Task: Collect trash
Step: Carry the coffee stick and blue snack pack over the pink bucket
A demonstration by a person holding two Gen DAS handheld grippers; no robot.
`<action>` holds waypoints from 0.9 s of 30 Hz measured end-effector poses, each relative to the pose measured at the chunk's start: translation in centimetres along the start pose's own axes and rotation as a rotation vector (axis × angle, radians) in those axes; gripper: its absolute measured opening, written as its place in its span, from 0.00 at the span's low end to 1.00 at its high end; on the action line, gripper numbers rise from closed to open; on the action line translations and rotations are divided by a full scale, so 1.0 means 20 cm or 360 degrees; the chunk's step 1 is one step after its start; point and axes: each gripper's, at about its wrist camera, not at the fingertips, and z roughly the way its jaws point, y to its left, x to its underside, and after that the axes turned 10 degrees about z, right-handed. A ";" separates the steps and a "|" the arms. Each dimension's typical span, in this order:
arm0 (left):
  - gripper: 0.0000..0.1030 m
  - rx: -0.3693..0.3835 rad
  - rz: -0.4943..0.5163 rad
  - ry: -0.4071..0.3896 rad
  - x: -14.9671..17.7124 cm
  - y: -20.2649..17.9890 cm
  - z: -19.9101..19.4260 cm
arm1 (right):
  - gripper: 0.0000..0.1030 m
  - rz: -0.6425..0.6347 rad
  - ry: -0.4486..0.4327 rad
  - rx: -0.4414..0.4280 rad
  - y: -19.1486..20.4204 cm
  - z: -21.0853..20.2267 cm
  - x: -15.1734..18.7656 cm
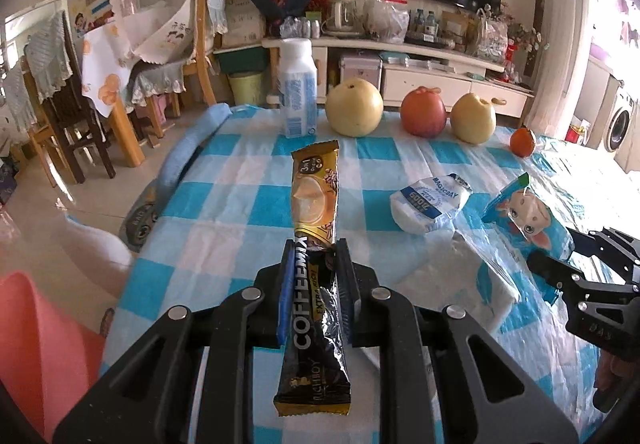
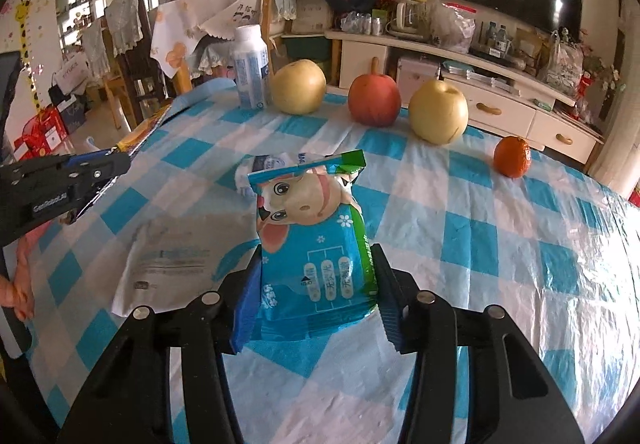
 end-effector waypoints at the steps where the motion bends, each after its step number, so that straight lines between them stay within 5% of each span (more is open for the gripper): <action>1: 0.20 -0.0013 0.0002 -0.0007 0.01 0.00 -0.02 | 0.50 0.0006 0.0000 -0.0005 0.01 -0.01 0.00; 27: 0.21 -0.0196 -0.0031 -0.0203 0.13 0.28 -0.39 | 0.50 -0.0001 0.0017 -0.0083 0.38 -0.22 0.24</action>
